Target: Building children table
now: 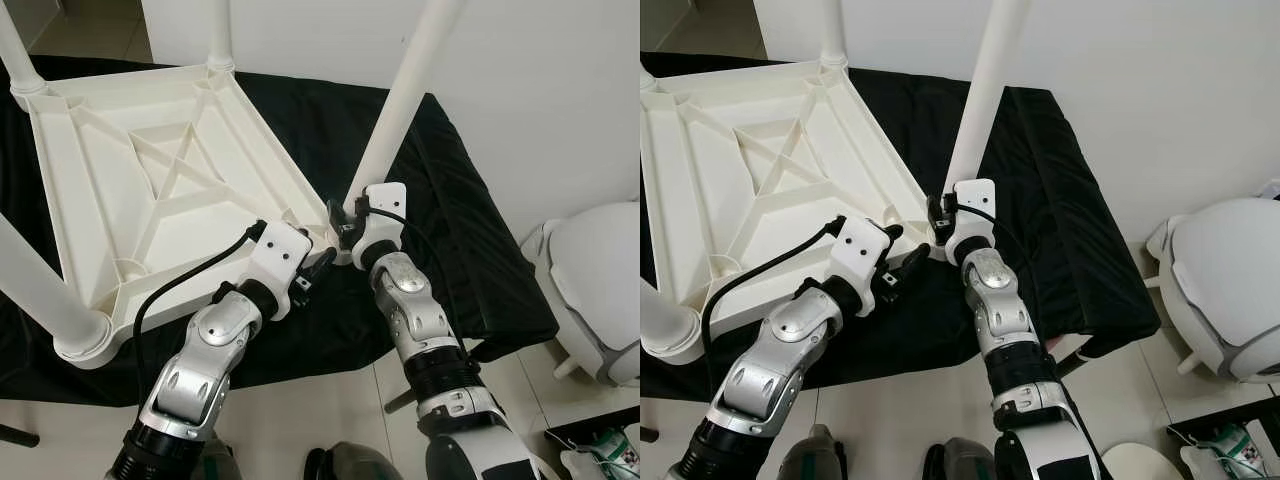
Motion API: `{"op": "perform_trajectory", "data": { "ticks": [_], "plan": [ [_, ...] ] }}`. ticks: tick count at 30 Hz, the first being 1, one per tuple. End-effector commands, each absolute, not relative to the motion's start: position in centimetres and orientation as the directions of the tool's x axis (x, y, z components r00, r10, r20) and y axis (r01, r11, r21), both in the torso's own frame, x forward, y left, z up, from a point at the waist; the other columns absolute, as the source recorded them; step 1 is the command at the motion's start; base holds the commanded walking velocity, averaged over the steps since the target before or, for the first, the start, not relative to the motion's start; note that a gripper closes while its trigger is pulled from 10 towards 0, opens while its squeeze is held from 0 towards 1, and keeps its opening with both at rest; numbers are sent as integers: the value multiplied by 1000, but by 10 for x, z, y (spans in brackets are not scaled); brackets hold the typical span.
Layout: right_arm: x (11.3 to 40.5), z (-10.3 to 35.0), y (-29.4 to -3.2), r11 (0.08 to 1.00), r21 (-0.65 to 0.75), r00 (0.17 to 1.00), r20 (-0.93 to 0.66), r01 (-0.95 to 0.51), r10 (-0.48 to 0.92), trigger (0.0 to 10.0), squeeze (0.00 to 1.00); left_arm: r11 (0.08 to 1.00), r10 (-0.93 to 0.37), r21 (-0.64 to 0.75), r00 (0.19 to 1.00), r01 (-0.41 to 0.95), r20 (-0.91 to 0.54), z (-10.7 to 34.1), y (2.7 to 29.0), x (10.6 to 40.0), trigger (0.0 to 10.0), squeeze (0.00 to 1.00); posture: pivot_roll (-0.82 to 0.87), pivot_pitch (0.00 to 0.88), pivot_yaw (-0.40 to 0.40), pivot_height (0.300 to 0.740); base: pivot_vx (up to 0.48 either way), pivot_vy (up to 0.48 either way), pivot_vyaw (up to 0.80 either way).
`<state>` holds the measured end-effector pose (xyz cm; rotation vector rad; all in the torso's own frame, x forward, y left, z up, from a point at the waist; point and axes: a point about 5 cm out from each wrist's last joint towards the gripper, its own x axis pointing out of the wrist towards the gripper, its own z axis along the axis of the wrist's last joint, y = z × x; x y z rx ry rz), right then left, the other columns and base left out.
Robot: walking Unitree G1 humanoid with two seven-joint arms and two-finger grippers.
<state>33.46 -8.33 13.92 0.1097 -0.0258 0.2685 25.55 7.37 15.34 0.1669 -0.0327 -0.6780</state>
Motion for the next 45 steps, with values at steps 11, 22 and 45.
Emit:
{"op": "perform_trajectory", "data": {
  "ticks": [11,22,45],
  "plan": [
    [339,158,-110,885,131,894,103,-446,435,10000,1000,764,-630,165,777,624,-21,155,73,255,10000,0,14,10,-128,740,0,0,0],
    [352,158,-137,801,-47,798,66,-598,599,10000,0,766,-626,170,780,620,-21,156,75,257,10000,0,27,0,-122,740,0,0,0],
    [362,135,-114,629,-77,633,-47,-774,773,0,0,751,-642,179,766,635,-24,158,74,255,10000,0,52,0,-115,740,0,0,0]
  ]
}}
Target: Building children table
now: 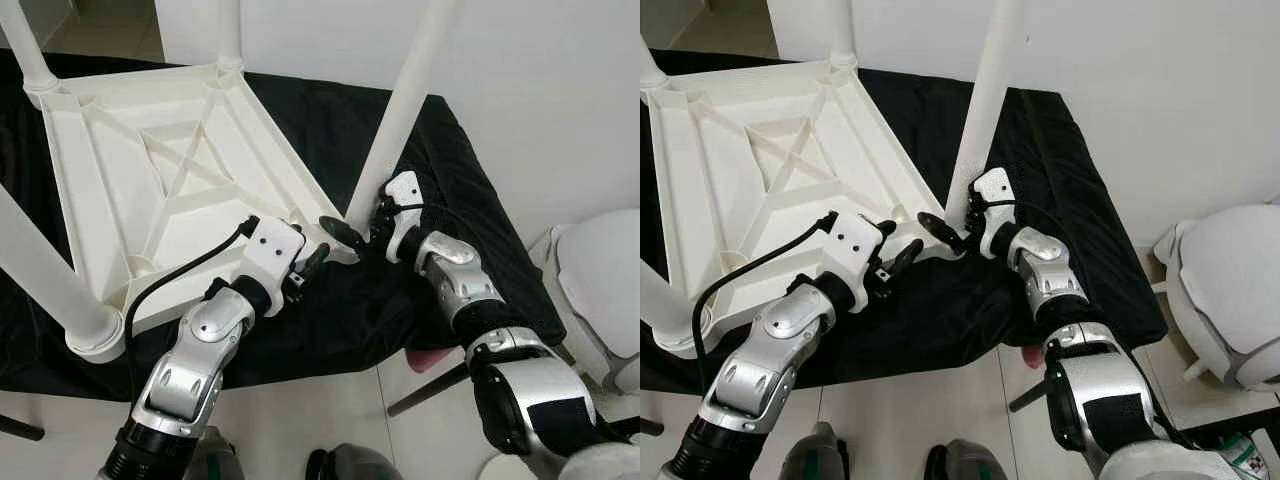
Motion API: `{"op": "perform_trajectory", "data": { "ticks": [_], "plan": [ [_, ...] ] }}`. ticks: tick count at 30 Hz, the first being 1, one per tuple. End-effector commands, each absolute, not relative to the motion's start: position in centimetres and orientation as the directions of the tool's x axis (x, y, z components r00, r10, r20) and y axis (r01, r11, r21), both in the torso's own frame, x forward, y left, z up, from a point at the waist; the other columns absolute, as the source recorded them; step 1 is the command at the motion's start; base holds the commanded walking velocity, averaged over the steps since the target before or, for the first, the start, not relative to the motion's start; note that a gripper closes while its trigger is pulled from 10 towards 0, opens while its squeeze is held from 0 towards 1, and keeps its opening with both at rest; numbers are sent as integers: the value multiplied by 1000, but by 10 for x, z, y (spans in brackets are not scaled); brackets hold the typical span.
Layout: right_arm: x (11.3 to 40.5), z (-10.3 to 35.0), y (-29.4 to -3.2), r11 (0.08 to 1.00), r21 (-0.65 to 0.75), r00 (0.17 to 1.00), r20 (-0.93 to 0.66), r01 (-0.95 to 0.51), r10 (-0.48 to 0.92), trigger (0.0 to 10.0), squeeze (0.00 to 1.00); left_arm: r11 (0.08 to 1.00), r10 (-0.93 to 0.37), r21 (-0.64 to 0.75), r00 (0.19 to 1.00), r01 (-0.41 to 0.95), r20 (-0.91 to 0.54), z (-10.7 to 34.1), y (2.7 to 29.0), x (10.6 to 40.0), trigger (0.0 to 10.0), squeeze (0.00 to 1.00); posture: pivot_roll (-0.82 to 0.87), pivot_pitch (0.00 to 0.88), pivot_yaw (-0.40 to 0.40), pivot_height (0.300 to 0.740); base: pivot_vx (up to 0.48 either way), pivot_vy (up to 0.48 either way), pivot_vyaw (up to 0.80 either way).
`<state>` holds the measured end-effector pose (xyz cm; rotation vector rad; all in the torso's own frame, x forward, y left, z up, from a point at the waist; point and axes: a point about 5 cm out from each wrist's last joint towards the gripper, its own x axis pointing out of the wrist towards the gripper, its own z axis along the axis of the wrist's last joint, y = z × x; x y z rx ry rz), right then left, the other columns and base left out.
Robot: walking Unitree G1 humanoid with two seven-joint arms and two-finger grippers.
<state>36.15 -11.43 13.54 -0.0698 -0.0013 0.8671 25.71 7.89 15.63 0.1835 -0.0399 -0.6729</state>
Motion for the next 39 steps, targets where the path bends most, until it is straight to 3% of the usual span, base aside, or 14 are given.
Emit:
{"op": "perform_trajectory", "data": {
  "ticks": [1,13,14,16,26,33,37,39],
  "plan": [
    [362,134,-114,623,-75,627,-54,-779,777,0,0,749,-645,179,764,638,-25,158,73,255,10000,0,53,0,-116,740,0,0,0],
    [354,116,-136,639,-15,638,-85,-769,765,0,0,715,-682,169,730,678,-41,153,67,247,10000,0,41,0,-126,740,0,0,0],
    [354,116,-137,652,-12,651,-83,-758,755,10000,0,714,-684,167,728,680,-42,153,67,247,10000,0,41,0,-126,740,0,0,0],
    [355,116,-137,661,-10,659,-83,-750,747,10000,0,713,-685,165,727,682,-42,153,67,247,10000,0,41,0,-126,740,0,0,0],
    [355,119,-130,865,2,865,4,-502,502,10000,0,696,-703,155,709,701,-53,150,64,243,10000,0,29,0,-127,740,0,0,0],
    [349,122,-118,917,21,917,49,-398,397,10000,0,692,-707,151,705,706,-55,149,63,241,10000,0,23,0,-127,740,0,0,0],
    [343,123,-112,958,20,956,63,-288,286,10000,0,690,-710,149,702,708,-56,148,63,240,10000,0,22,0,-129,740,0,0,0],
    [331,120,-98,984,69,985,56,-167,163,10000,0,688,-711,149,701,710,-55,149,62,241,10000,0,25,0,-131,740,0,0,0]
  ]
}}
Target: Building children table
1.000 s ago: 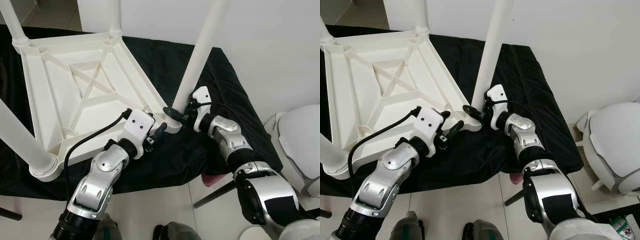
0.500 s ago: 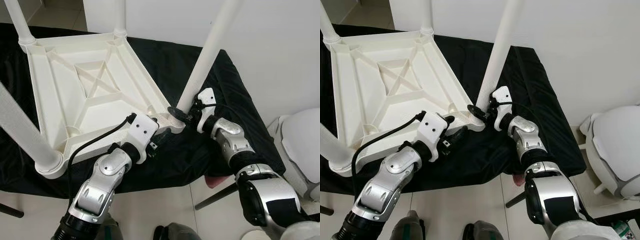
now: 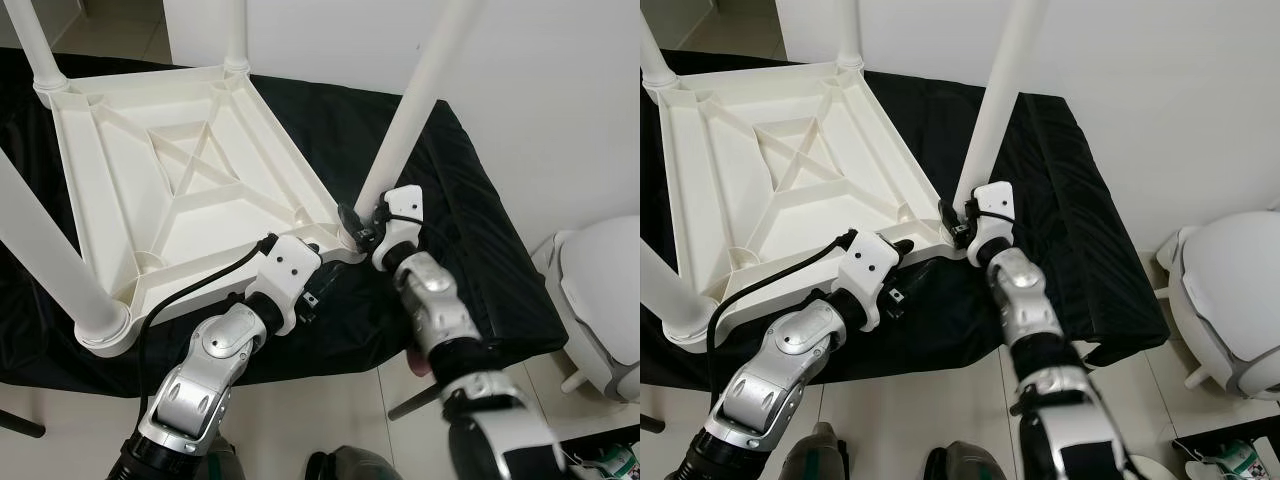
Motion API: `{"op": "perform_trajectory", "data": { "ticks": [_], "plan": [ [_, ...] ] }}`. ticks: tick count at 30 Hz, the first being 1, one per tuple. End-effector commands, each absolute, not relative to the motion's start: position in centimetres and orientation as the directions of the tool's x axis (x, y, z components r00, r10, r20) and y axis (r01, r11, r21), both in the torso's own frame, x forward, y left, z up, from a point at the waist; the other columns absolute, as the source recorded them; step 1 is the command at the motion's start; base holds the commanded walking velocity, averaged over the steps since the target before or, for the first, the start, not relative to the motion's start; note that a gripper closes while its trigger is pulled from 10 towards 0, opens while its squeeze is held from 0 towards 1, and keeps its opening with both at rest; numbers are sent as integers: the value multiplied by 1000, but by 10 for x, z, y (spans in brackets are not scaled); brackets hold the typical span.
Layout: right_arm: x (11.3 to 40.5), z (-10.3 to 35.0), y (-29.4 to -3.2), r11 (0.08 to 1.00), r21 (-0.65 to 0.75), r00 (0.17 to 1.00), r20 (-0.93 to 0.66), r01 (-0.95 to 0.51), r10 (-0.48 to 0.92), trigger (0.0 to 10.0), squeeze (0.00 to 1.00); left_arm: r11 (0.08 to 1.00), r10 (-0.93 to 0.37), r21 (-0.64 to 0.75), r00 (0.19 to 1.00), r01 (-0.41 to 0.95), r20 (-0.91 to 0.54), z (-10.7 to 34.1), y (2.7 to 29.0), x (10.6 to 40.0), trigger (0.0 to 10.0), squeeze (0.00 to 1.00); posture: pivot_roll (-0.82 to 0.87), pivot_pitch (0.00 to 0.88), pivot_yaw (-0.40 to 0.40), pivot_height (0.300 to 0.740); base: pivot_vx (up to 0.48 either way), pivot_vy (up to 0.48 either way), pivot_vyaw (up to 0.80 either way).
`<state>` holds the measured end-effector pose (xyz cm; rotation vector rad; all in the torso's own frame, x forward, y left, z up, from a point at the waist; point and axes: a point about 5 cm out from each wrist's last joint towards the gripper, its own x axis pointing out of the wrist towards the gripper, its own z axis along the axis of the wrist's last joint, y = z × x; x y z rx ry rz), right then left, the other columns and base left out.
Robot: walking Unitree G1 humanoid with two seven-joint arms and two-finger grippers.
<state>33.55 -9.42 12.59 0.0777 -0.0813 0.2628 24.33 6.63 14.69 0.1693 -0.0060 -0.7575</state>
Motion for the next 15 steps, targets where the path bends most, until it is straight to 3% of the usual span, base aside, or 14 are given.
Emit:
{"op": "perform_trajectory", "data": {
  "ticks": [1,3,8,9,10,15],
  "plan": [
    [331,120,-98,984,69,985,56,-167,163,10000,0,688,-711,149,701,710,-55,149,62,241,10000,0,25,0,-131,740,0,0,0],
    [324,123,-87,983,71,984,62,-170,165,10000,0,688,-711,148,701,710,-55,149,62,241,10000,0,25,0,-131,740,0,0,0],
    [326,122,-95,986,77,988,48,-148,144,10000,12,687,-712,149,700,711,-55,149,62,240,10000,0,25,0,-131,740,0,0,0],
    [325,122,-96,986,78,989,43,-147,144,10000,247,688,-711,150,701,710,-55,149,63,241,10000,0,25,0,-131,740,0,0,0],
    [325,123,-95,983,90,987,48,-159,155,10000,1000,688,-711,151,701,710,-55,149,63,241,10000,0,25,0,-131,740,0,0,0],
    [325,126,-96,975,115,980,63,-192,186,10000,1000,690,-709,151,703,708,-54,149,63,241,10000,0,26,0,-131,740,0,0,0]
  ]
}}
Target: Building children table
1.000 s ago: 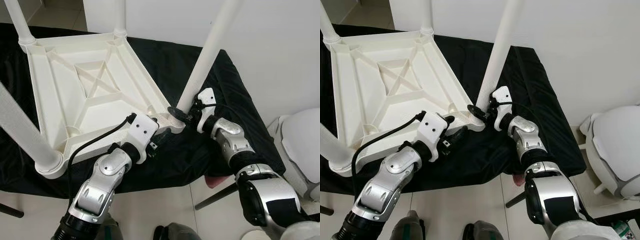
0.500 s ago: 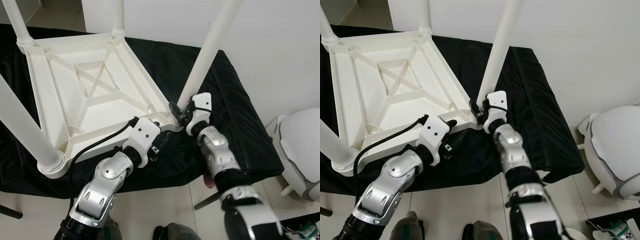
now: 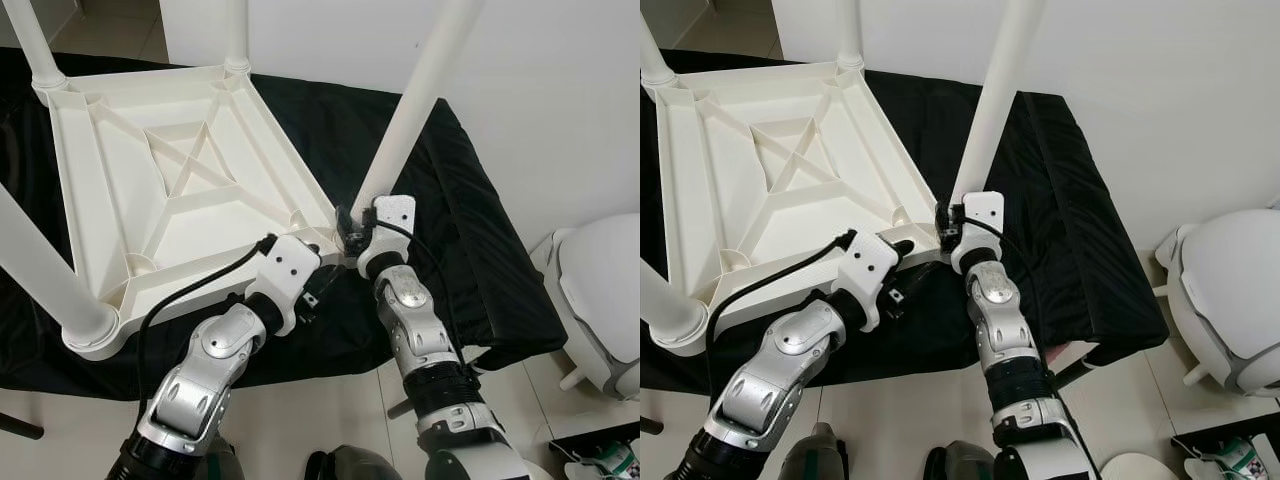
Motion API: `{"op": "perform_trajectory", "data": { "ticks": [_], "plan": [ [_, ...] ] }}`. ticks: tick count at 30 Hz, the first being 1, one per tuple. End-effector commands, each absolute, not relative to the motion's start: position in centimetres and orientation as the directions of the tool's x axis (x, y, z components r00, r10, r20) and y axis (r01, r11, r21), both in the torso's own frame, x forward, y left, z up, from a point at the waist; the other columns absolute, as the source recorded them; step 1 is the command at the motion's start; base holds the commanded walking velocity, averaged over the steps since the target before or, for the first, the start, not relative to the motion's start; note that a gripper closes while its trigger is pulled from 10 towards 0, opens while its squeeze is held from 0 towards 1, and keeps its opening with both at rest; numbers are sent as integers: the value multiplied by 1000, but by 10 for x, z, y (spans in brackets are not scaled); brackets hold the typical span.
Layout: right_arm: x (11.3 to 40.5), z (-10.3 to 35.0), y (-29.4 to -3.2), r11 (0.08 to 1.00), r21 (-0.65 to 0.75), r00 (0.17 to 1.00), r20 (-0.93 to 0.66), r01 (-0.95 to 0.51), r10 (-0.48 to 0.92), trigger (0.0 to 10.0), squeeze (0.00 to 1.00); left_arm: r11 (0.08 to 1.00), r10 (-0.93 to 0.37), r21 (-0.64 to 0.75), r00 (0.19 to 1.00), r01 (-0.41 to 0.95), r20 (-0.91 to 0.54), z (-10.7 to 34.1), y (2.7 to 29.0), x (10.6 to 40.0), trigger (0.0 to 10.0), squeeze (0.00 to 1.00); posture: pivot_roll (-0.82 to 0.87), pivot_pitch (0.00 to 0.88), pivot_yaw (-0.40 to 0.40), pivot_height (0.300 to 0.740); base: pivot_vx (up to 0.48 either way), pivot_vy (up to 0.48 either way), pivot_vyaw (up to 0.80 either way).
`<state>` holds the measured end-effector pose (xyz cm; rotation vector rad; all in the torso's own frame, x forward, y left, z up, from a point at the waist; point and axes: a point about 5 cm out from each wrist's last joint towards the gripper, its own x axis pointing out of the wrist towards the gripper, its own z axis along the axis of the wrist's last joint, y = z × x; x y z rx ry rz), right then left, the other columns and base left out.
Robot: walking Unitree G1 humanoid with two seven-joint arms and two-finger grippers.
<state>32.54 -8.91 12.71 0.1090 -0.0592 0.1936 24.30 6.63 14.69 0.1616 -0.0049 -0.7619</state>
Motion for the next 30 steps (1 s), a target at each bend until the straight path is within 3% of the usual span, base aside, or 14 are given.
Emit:
{"op": "perform_trajectory", "data": {
  "ticks": [1,6,7,8,9,15,19,21,23,27,28,29,30],
  "plan": [
    [325,128,-97,971,124,978,63,-205,198,10000,1000,690,-709,151,703,708,-54,149,63,241,10000,0,26,0,-131,740,0,0,0],
    [332,133,-112,949,114,955,64,-295,290,10000,1000,691,-709,152,703,707,-53,150,63,241,10000,0,25,0,-131,740,0,0,0],
    [335,133,-117,931,91,936,56,-352,348,10000,294,691,-709,151,704,707,-52,150,63,242,10000,0,23,0,-130,740,0,0,0],
    [336,134,-121,919,76,922,48,-388,385,10000,294,691,-709,151,704,707,-51,150,63,242,10000,0,23,0,-130,740,0,0,0],
    [338,133,-124,898,69,901,39,-434,432,10000,0,691,-709,151,704,707,-51,150,64,242,10000,0,21,0,-127,740,0,0,0],
    [342,131,-128,843,18,843,10,-537,537,10000,0,690,-710,153,703,708,-50,151,64,243,10000,0,20,0,-124,740,0,0,0],
    [341,126,-118,733,-52,734,-35,-679,678,10000,0,691,-708,156,704,706,-48,152,65,244,10000,0,25,0,-120,740,0,0,0],
    [341,126,-118,733,-52,734,-35,-679,678,10000,0,691,-708,156,704,706,-48,152,65,244,10000,0,25,0,-120,740,0,0,0],
    [341,124,-104,639,-81,644,-53,-765,764,10000,0,693,-707,158,706,704,-46,153,66,245,10000,0,28,0,-116,740,0,0,0],
    [344,126,-100,603,-91,608,-51,-793,792,10000,0,695,-704,160,709,701,-45,154,66,246,10000,0,36,0,-117,740,0,0,0],
    [346,127,-99,603,-92,608,-54,-793,792,2902,0,697,-702,162,711,698,-45,154,67,246,10000,0,36,0,-117,740,0,0,0],
    [348,128,-100,602,-100,609,-57,-792,791,2902,0,699,-700,163,713,696,-45,154,68,246,10000,0,36,0,-117,740,0,0,0],
    [350,129,-100,606,-107,614,-61,-788,787,0,0,701,-698,164,715,694,-44,155,68,246,10000,0,40,0,-118,740,0,0,0]
  ]
}}
